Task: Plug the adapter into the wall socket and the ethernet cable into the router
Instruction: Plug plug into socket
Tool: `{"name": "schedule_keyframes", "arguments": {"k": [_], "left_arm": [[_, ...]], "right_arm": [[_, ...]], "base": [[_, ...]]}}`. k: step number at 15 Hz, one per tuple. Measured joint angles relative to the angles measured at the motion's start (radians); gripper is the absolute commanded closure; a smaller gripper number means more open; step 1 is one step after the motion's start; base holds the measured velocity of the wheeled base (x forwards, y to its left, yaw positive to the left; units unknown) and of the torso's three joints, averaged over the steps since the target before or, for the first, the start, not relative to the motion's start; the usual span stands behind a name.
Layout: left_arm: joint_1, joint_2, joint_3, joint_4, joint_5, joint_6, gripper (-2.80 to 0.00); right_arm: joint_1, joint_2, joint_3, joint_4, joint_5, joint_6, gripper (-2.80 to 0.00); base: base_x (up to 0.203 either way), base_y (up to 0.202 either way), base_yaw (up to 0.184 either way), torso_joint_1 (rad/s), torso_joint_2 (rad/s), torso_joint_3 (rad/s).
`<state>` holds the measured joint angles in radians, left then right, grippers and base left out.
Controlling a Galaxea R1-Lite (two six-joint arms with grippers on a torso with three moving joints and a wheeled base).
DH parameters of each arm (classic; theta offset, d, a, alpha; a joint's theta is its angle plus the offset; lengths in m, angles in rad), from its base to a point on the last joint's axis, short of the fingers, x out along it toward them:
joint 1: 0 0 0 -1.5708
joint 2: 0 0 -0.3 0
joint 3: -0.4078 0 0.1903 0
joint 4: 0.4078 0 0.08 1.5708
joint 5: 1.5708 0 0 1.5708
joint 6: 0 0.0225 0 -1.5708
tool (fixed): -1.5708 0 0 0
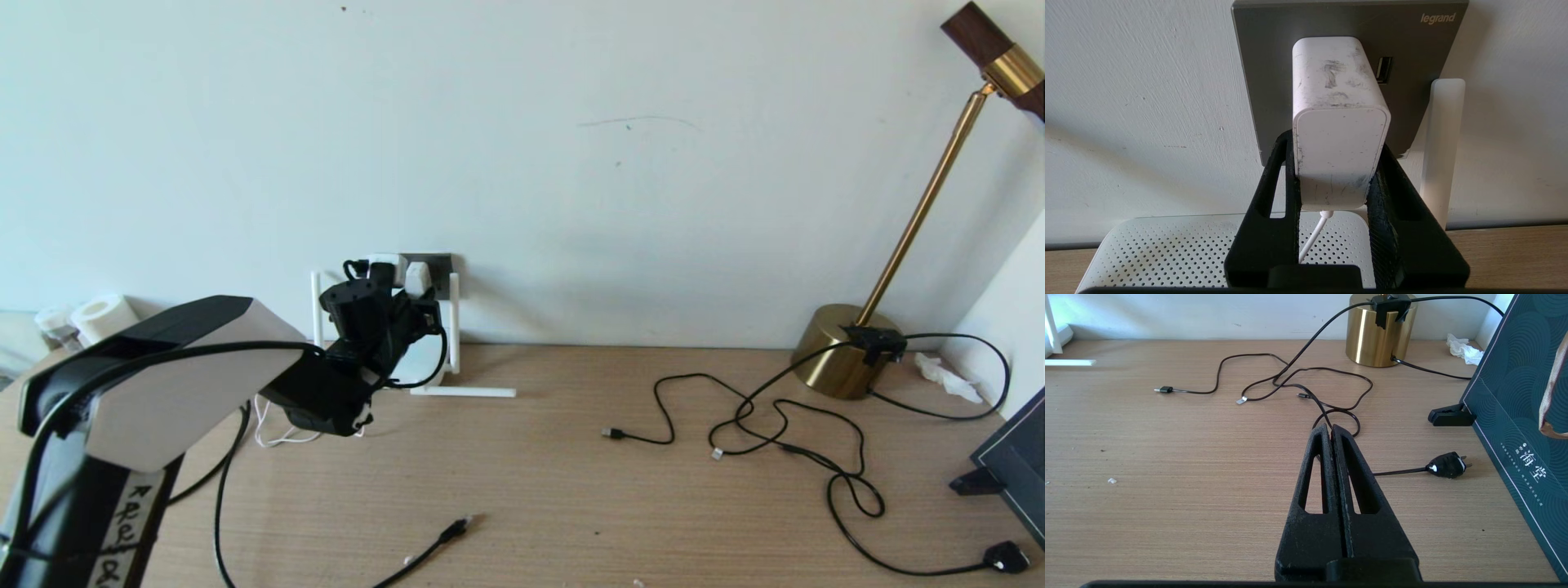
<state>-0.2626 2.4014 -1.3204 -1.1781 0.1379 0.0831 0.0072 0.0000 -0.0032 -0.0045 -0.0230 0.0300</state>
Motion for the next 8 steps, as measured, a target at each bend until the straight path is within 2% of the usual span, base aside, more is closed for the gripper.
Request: {"name": "schedule_keyframes", "arguments": {"k": [1,8], "left_arm": [[0.0,-0.002,0.0,0.001,0.0,0.0,-2.8],[0.0,-0.025,0.003,-0.005,-0.002,-0.002,-2.8]], "right_arm": [[0.0,0.0,0.0,0.0,0.0,0.0,0.0],[0.0,0.0,0.0,0.0,0.0,0.0,0.0]], "base": [[0.0,0.0,0.0,0.0,0.0,0.0],[0.0,0.0,0.0,0.0,0.0,0.0]]}}
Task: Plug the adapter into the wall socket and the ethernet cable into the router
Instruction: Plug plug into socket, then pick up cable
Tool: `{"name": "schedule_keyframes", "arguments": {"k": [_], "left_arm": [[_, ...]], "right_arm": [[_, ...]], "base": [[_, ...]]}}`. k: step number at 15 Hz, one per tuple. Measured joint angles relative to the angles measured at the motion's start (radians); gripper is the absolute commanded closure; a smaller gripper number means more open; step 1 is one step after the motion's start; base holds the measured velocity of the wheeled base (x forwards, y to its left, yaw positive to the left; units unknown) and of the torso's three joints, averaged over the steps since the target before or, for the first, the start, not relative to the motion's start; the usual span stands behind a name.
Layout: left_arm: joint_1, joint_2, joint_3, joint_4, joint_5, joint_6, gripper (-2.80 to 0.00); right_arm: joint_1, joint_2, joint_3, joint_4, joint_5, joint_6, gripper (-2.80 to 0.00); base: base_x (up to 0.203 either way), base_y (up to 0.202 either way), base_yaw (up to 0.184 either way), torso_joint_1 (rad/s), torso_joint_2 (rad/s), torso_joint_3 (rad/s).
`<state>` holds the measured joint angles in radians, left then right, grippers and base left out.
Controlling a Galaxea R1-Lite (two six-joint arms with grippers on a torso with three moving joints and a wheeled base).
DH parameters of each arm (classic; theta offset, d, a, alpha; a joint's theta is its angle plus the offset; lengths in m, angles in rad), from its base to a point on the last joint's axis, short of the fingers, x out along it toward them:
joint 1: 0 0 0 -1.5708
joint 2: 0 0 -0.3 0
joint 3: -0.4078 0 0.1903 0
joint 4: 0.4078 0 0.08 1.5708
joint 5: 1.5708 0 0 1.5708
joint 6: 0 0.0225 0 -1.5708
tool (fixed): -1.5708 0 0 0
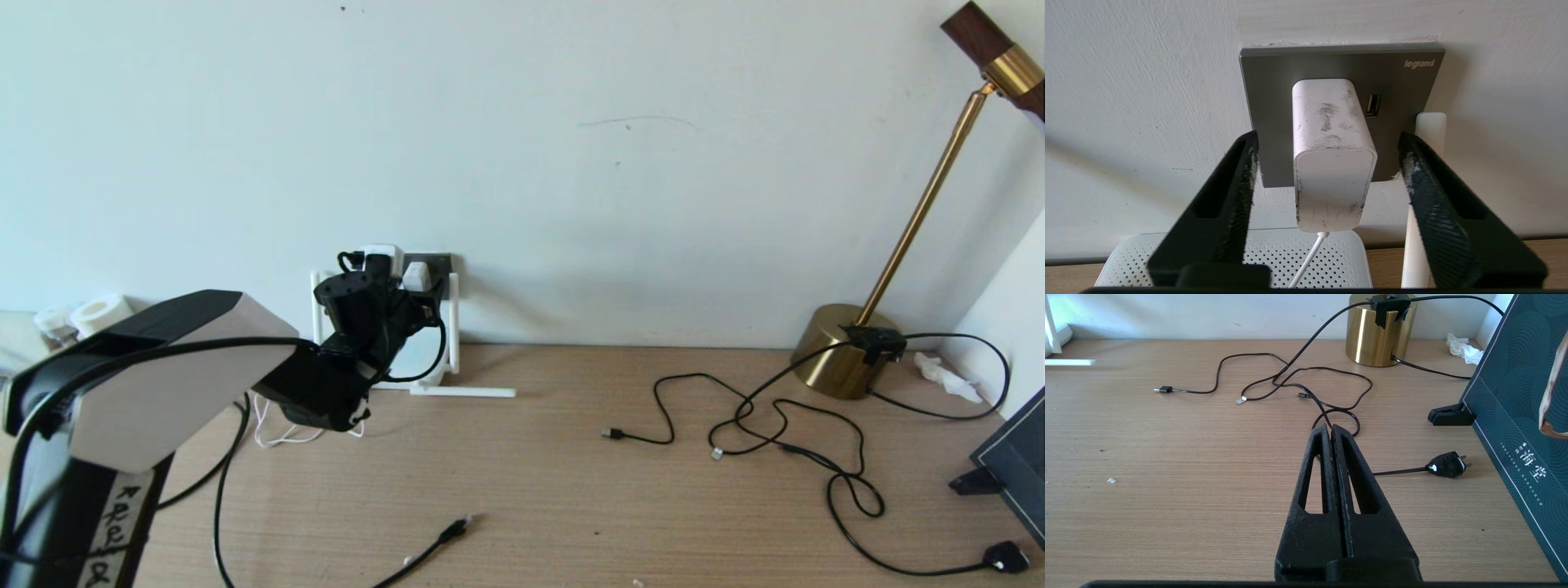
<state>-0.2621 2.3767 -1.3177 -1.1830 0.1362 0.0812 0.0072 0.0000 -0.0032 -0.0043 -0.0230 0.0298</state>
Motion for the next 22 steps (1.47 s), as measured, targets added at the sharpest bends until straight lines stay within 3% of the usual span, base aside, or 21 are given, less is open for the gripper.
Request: {"name": "schedule_keyframes", "arguments": {"k": [7,15,16,19,22], "left_arm": [[-0.007,-0.041,0.06,-0.022,0.0,0.0,-2.8],[-0.014,-0.205,0.164,-0.026,-0.003,-0.002,-2.8],[-0.014,-0.238,0.192,-0.025,-0.004,-0.003,0.0],[-0.014,-0.356,0.293,-0.024,-0.014,-0.005,0.0],[-0.015,-0.54,0.42,0.037,-0.087,0.005,0.0]], "right_arm": [[0.0,0.0,0.0,0.0,0.0,0.001,0.0],[0.0,0.0,0.0,0.0,0.0,0.001,0.0],[0.0,0.0,0.0,0.0,0.0,0.0,0.0],[0.0,0.0,0.0,0.0,0.0,0.0,0.0],[0.0,0.0,0.0,0.0,0.0,0.0,0.0]], "base": [[0.0,0.0,0.0,0.0,0.0,0.0],[0.0,0.0,0.0,0.0,0.0,0.0],[0.0,0.0,0.0,0.0,0.0,0.0],[0.0,0.0,0.0,0.0,0.0,0.0],[0.0,0.0,0.0,0.0,0.0,0.0]]}}
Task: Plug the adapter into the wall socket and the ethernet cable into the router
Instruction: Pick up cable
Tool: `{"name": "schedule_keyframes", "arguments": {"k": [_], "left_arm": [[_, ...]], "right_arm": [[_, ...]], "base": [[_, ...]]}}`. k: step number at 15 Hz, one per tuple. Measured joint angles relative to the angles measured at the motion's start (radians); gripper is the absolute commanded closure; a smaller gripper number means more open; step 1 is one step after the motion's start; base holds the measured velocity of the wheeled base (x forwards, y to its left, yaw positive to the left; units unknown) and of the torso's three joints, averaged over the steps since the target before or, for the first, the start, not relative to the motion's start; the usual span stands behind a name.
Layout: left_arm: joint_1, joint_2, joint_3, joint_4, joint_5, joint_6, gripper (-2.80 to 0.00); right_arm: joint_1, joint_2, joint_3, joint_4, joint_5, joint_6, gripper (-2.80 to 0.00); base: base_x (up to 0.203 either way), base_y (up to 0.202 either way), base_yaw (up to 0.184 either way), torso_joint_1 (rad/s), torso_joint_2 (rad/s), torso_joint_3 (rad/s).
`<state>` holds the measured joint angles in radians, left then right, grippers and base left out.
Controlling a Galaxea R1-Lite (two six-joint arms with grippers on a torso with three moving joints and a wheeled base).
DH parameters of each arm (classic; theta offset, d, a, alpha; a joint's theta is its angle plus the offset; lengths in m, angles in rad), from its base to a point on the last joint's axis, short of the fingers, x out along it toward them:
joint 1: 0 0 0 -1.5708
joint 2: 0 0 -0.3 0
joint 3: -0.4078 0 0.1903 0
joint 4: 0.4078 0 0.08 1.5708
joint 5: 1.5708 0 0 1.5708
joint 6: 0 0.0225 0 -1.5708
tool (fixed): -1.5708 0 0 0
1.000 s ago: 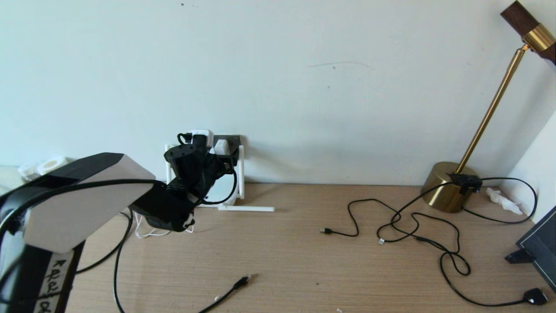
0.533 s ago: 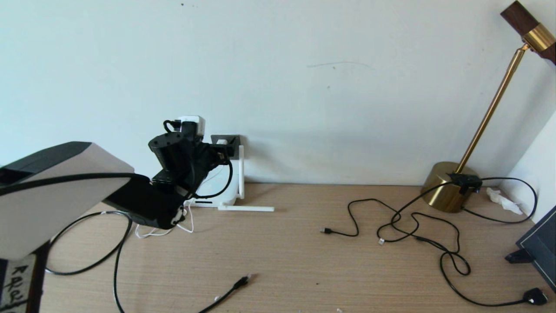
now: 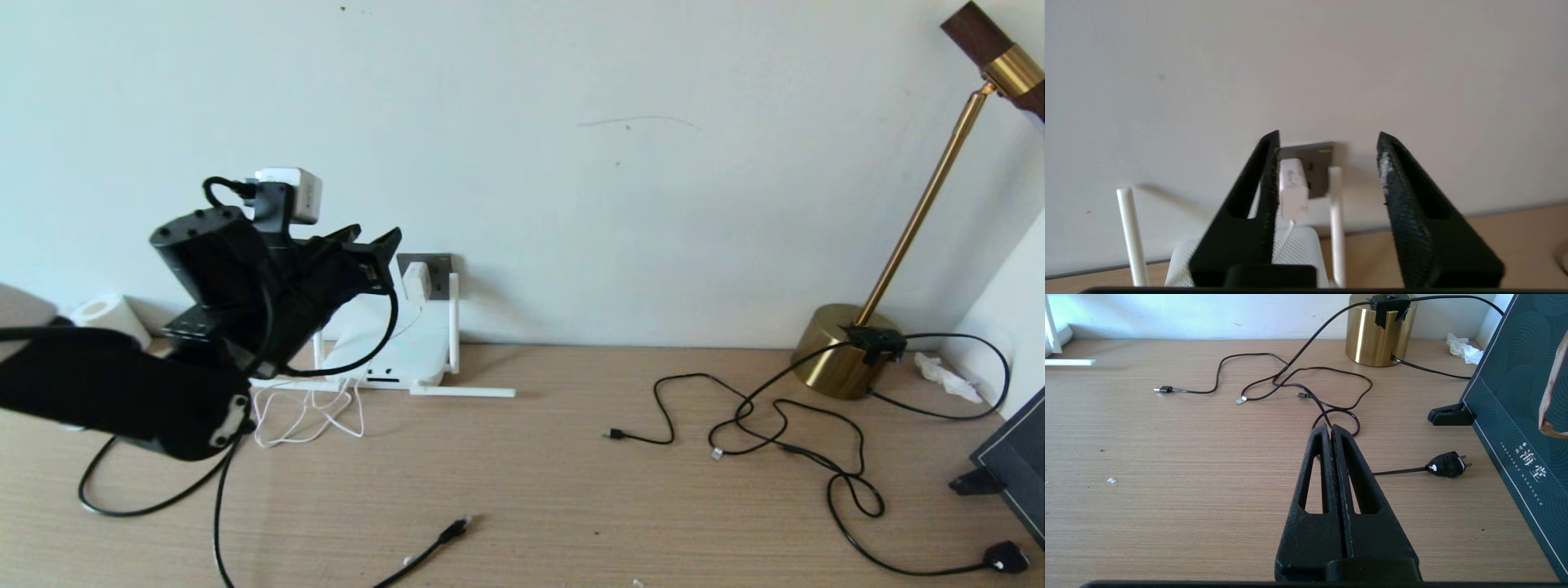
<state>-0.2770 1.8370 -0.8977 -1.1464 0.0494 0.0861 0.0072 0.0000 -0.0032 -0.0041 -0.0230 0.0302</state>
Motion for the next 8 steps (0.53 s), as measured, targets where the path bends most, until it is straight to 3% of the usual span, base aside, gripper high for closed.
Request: {"name": "schedule_keyframes", "arguments": {"k": [2,4,8], "left_arm": [[0.0,-0.167,0.081,0.139,-0.072,0.027,0.0],[-0.006,-0.352,0.15,0.377,-0.148,0.085,0.0],[-0.137,-0.587,0.303,0.966,-0.228,0.313,0.0]], "right_arm": [[0.0,0.0,0.0,0.0,0.0,0.0,0.0],[0.0,0.0,0.0,0.0,0.0,0.0,0.0],[0.0,0.0,0.0,-0.001,0.0,0.0,0.0]], "base": [[0.0,0.0,0.0,0.0,0.0,0.0],[0.0,0.0,0.0,0.0,0.0,0.0],[0.0,0.0,0.0,0.0,0.0,0.0]]}}
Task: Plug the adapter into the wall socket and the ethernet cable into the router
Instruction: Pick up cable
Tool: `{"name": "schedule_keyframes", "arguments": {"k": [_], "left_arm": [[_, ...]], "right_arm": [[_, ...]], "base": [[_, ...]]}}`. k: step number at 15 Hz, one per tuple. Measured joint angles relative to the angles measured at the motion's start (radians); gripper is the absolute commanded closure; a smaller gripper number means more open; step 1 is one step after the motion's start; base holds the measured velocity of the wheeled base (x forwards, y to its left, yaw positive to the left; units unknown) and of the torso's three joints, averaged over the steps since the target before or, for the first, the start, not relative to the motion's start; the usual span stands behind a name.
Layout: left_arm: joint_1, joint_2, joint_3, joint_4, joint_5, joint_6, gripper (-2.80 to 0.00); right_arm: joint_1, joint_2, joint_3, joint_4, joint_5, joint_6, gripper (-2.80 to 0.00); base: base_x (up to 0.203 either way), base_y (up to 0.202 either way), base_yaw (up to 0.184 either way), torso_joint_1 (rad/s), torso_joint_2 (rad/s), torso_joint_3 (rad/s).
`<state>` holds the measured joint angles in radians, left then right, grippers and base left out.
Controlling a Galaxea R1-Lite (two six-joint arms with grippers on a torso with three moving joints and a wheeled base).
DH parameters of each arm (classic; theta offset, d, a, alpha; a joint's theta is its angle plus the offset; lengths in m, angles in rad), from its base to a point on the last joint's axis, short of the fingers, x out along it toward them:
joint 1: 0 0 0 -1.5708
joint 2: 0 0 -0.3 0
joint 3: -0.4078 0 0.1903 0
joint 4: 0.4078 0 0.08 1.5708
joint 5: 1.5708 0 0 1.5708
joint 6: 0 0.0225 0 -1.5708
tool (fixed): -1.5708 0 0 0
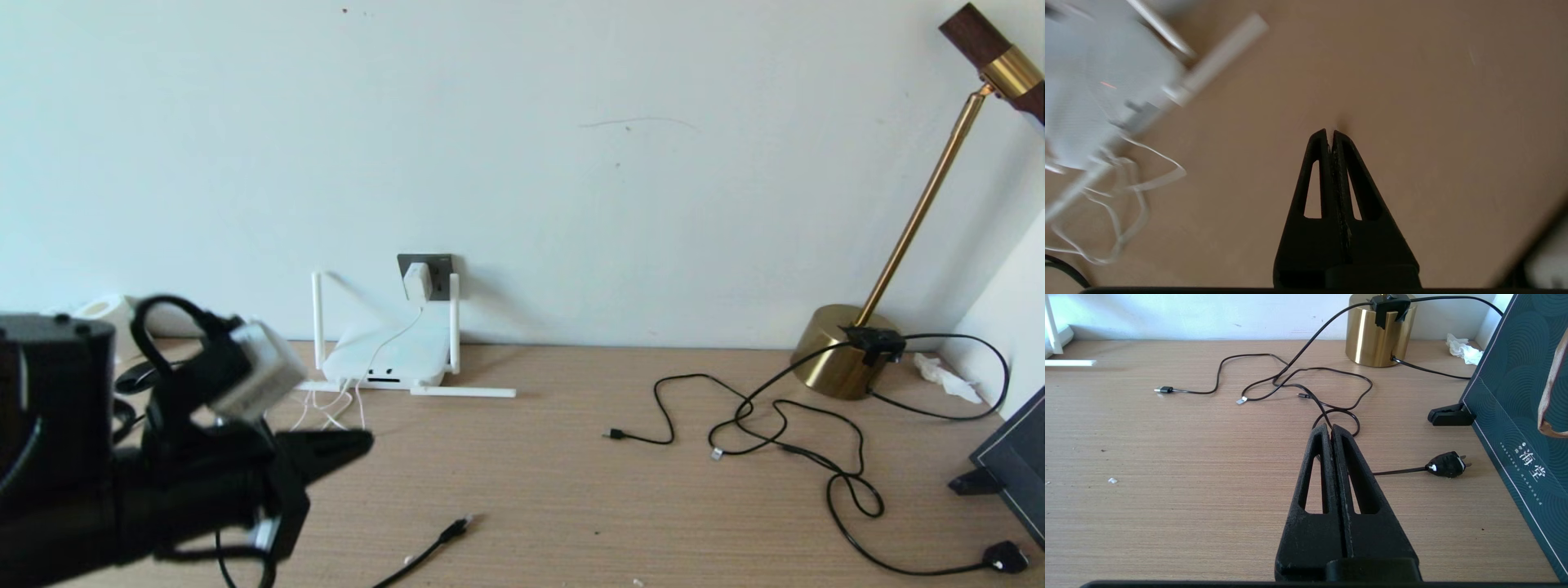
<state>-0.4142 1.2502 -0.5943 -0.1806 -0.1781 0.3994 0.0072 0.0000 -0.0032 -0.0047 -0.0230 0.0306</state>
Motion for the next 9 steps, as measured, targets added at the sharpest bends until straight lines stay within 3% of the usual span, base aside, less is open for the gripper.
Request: {"name": "schedule_keyframes", "arguments": {"k": [1,3,9], "left_arm": [[-0.026,-0.003,0.025,0.076,-0.001,0.046,-2.8],[-0.063,0.062,0.051,0.103,-0.001,0.097,-2.8],[-0.126,0.415,0.061,-0.128,0.061,0.138,-2.8]], "right_arm": [[0.0,0.0,0.0,0.0,0.0,0.0,0.0],[0.0,0.0,0.0,0.0,0.0,-0.001,0.0],[0.0,0.0,0.0,0.0,0.0,0.0,0.0]], "base": [[0.0,0.0,0.0,0.0,0.0,0.0],[0.0,0.0,0.0,0.0,0.0,0.0],[0.0,0.0,0.0,0.0,0.0,0.0]]}}
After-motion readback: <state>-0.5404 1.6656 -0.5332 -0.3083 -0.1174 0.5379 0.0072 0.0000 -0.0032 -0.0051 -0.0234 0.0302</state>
